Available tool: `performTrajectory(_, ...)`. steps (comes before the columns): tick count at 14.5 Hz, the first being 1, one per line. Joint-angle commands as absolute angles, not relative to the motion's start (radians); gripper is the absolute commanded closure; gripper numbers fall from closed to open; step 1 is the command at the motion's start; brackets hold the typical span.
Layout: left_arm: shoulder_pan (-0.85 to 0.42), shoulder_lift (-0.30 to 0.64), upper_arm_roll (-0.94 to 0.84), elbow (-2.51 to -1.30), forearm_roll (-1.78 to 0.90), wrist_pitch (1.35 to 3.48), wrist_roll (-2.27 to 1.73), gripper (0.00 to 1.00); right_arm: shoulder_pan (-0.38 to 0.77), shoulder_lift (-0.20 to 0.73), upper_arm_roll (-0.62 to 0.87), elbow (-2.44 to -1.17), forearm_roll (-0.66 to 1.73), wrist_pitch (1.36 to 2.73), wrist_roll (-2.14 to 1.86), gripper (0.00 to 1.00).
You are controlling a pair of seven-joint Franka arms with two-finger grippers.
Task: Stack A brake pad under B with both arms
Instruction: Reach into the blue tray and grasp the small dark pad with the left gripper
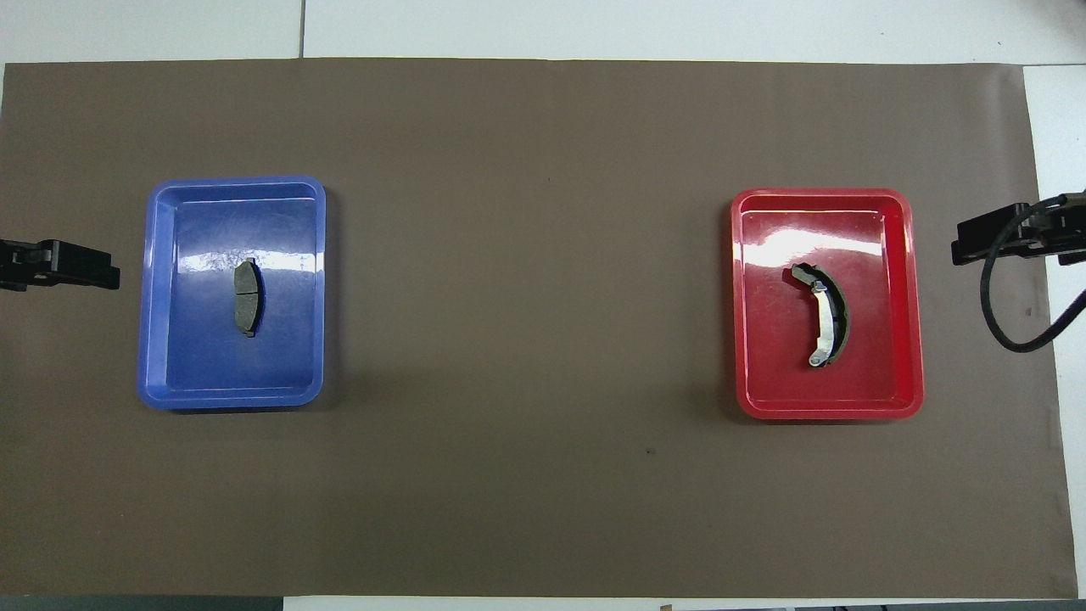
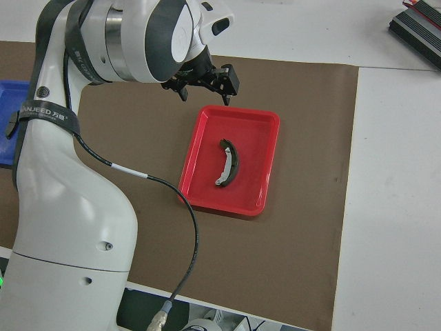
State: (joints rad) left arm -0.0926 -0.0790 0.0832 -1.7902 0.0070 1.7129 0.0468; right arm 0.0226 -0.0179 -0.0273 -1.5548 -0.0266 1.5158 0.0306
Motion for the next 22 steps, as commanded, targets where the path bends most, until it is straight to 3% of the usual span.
performTrajectory(1, -0.11, -0.11, 0.089, -1.929, 0.002, 1.854, -0.006, 0.01, 0.015, -0.028, -0.025, -1.568, -0.026, 1.528, 0.025, 0.0)
performTrajectory(6, -0.113, -0.055, 0.086, -2.068, 0.002, 2.051, -0.09, 0.01, 0.014, -0.028, -0.025, -1.569, -0.026, 1.526, 0.023, 0.0)
performTrajectory(16, -0.147, 0.104, 0.086, -2.171, 0.002, 2.333, -0.149, 0.01, 0.015, -0.034, -0.025, -1.583, -0.026, 1.531, 0.017, 0.0)
performTrajectory(20, -0.152, 0.146, 0.087, -2.2, 0.002, 2.417, -0.149, 0.02, 0.015, -0.123, -0.025, -1.877, -0.026, 1.822, 0.012, 0.0)
performTrajectory(22, -0.156, 0.178, 0.087, -2.201, 0.002, 2.433, -0.147, 0.03, 0.015, -0.091, -0.025, -1.933, -0.014, 1.881, -0.006, 0.0)
